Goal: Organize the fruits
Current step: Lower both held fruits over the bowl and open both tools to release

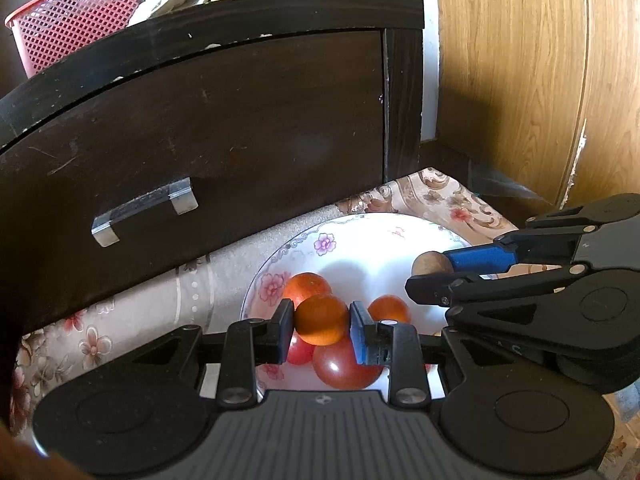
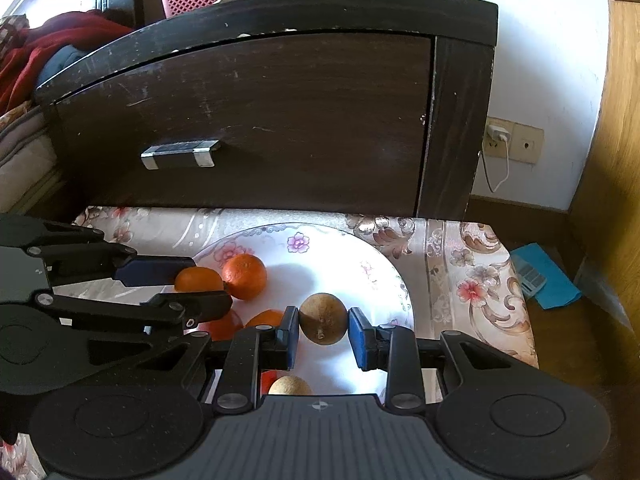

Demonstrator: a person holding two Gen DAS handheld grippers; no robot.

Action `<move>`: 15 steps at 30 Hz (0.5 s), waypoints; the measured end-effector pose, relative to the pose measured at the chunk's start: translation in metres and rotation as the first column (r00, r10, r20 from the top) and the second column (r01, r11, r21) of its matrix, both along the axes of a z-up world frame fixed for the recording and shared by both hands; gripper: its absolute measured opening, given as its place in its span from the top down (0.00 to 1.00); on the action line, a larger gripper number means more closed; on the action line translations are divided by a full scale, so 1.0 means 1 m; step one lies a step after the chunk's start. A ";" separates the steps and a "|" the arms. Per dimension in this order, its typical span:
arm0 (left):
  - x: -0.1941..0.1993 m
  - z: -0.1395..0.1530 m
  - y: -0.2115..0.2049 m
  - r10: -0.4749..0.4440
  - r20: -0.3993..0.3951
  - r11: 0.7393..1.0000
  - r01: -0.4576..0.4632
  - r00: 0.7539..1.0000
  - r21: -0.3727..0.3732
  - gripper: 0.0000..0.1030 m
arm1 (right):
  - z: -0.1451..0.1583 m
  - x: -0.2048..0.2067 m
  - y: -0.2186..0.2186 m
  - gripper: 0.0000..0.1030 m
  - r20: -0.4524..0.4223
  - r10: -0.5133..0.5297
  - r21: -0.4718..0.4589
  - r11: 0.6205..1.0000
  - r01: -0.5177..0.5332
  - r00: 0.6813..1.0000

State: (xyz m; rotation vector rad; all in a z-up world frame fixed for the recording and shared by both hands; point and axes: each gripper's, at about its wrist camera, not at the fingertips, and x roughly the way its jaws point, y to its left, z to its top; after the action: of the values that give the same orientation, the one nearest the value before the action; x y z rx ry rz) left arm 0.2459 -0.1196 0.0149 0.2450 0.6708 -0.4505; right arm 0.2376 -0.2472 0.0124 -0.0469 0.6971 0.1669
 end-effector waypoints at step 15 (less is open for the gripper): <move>0.004 0.006 0.001 0.012 0.002 1.000 -0.012 1.000 -0.025 0.59 | 0.003 0.001 -0.012 0.72 0.009 -0.032 0.047 0.998 0.031 0.999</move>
State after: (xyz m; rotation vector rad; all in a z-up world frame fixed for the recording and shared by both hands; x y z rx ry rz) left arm 0.2502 -0.1191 0.0207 0.2176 0.6640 -0.4468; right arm 0.2388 -0.2589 0.0150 0.0079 0.6841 0.1526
